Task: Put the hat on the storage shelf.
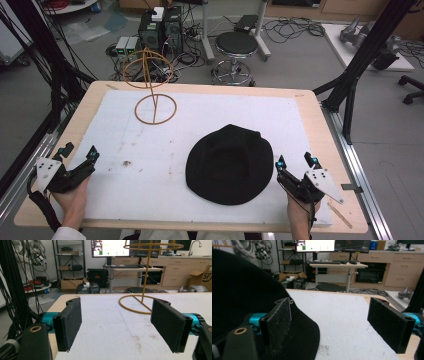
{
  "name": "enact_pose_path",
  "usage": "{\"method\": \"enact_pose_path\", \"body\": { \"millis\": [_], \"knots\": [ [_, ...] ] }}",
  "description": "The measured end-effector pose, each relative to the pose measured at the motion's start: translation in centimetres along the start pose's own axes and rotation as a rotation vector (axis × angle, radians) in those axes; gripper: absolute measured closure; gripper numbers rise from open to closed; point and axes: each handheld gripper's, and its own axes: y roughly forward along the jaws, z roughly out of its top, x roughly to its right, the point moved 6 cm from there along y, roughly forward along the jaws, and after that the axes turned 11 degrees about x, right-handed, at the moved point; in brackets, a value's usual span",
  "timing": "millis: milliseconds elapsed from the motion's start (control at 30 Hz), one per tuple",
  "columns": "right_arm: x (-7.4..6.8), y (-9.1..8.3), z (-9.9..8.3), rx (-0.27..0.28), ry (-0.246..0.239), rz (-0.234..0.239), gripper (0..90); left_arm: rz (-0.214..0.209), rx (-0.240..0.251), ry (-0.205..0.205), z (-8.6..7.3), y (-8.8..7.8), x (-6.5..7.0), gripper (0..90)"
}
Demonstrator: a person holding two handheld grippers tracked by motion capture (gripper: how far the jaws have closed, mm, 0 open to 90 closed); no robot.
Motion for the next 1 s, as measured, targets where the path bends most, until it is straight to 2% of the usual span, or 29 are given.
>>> {"method": "enact_pose_path", "body": {
  "millis": [67, 333, 400, 500, 600, 1000],
  "knots": [
    [-0.3, 0.1, 0.0, 0.000, -0.008, 0.017, 18.2, 0.000, 0.000, 0.000, 0.0, 0.0, 0.0, 25.3],
    [-2.0, 0.2, 0.3, -0.006, 0.033, 0.093, 18.2, -0.002, -0.001, -0.005, 0.0, 0.0, 0.0, 25.3],
    [-2.4, 0.2, 0.4, -0.011, 0.052, 0.130, 18.1, -0.002, 0.000, -0.005, 0.0, 0.1, 0.0, 25.3],
    [-3.2, 0.3, 0.5, -0.026, 0.105, 0.200, 18.1, -0.002, -0.001, -0.004, -0.1, 0.1, 0.0, 25.3],
    [-3.8, 0.4, 0.5, -0.039, 0.116, 0.236, 18.2, -0.003, -0.001, -0.004, -0.1, 0.1, 0.0, 25.3],
    [-4.8, 0.5, 0.7, -0.044, 0.158, 0.271, 16.5, -0.023, -0.005, -0.011, -0.2, 0.2, 0.2, 25.2]
  ]
}}
